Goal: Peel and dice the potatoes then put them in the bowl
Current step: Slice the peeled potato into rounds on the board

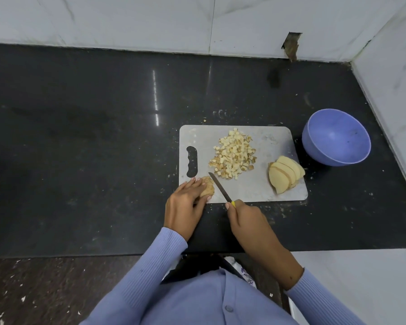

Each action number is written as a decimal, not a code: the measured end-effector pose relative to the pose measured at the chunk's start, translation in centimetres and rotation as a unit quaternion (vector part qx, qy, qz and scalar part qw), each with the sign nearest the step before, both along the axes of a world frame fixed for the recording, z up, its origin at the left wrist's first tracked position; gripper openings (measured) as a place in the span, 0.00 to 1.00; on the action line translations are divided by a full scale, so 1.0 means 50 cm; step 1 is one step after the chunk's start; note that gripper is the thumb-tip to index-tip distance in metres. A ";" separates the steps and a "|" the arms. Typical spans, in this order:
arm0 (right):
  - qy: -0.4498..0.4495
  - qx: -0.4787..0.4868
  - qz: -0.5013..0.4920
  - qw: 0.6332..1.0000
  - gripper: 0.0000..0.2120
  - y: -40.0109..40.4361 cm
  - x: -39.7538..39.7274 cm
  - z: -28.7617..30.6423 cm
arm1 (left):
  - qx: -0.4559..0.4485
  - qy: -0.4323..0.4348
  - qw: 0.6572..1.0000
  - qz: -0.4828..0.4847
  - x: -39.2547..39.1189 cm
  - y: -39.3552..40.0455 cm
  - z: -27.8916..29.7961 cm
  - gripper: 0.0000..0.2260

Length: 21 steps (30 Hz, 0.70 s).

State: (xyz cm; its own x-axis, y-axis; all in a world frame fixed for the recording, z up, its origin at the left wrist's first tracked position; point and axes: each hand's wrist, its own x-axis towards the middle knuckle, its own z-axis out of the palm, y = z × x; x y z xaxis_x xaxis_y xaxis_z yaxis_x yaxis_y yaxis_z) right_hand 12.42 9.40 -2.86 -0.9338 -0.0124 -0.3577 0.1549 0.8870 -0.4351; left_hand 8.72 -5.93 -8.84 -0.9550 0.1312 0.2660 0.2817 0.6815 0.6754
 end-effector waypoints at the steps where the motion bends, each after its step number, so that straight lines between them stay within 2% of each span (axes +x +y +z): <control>1: 0.001 0.000 0.004 1.000 0.15 -0.005 -0.006 -0.003 | 0.008 -0.002 1.000 0.000 -0.002 -0.001 -0.001 0.13; 8: -0.031 0.007 -0.002 1.000 0.15 -0.031 -0.022 -0.017 | 0.006 0.024 1.000 -0.008 0.000 0.001 -0.013 0.12; 16: -0.052 0.065 -0.015 0.996 0.17 -0.056 -0.030 -0.019 | -0.006 0.042 0.999 -0.008 -0.004 0.008 -0.022 0.10; 21: -0.089 0.091 -0.010 0.992 0.12 -0.034 0.024 -0.021 | -0.017 0.052 0.998 -0.011 0.002 0.015 -0.026 0.12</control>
State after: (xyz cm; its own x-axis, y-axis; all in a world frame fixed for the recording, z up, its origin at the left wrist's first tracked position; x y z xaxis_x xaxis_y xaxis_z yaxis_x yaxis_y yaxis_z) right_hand 13.61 7.71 -3.90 -0.8550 0.0864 -0.5113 0.2339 0.9443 -0.2316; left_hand 8.80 -5.18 -10.13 -0.9194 0.1617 0.3585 0.3635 0.6970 0.6181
